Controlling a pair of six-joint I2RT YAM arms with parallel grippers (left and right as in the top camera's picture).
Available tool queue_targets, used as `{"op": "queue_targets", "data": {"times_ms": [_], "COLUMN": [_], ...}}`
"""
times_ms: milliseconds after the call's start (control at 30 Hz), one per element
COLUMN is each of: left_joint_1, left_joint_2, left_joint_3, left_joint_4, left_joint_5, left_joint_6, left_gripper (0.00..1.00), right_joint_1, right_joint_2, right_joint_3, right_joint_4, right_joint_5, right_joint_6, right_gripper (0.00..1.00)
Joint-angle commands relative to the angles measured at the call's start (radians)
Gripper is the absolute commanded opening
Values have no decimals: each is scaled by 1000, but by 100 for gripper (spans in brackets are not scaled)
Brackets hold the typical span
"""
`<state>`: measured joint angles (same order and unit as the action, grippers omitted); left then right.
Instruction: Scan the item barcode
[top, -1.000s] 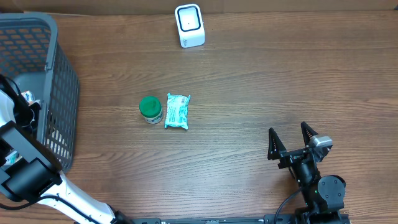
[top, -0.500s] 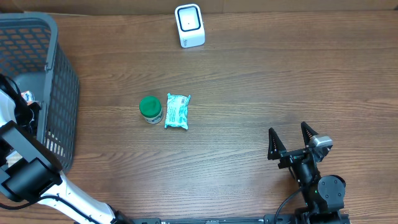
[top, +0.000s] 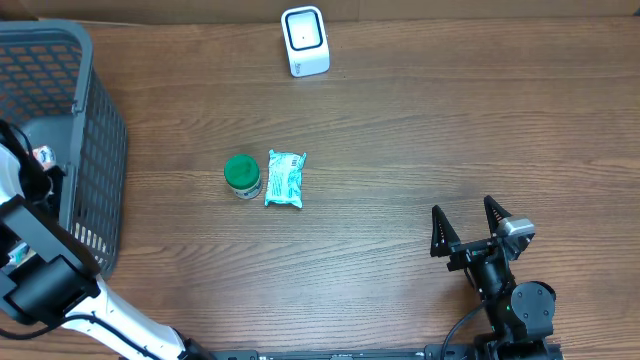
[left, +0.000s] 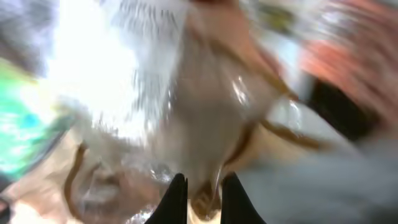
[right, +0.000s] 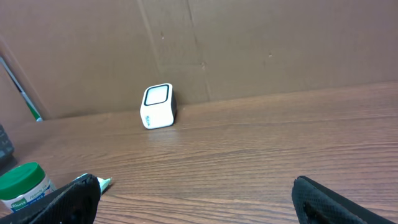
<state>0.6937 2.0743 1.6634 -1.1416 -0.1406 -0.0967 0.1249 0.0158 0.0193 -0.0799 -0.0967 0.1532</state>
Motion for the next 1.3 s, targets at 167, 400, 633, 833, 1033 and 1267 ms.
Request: {"op": "queue_targets", "data": {"times_ms": [167, 400, 633, 833, 1033, 1267], "left_joint_1": [-10, -6, 25, 57, 60, 61], "left_joint_2": [-310, -331, -329, -328, -328, -328], "left_joint_3": [99, 47, -186, -325, -385, -481], "left_joint_4": [-5, -34, 90, 256, 375, 524], "left_joint_5": [11, 1, -75, -3, -13, 3], "left_joint_6": [-84, -64, 13, 103, 165, 190], "left_gripper": [4, 54, 82, 84, 86, 88], "right_joint_1": [-3, -3, -3, -3, -3, -3], "right_joint_2": [-3, -3, -3, -3, -3, -3], "right_joint_3": [-11, -11, -11, -11, -11, -11], "right_joint_4": [5, 5, 5, 5, 5, 5], "right_joint_5": [8, 8, 8, 8, 8, 8], "right_joint_6": [-5, -5, -5, -5, -5, -5], "right_gripper": [100, 100, 100, 100, 100, 100]}}
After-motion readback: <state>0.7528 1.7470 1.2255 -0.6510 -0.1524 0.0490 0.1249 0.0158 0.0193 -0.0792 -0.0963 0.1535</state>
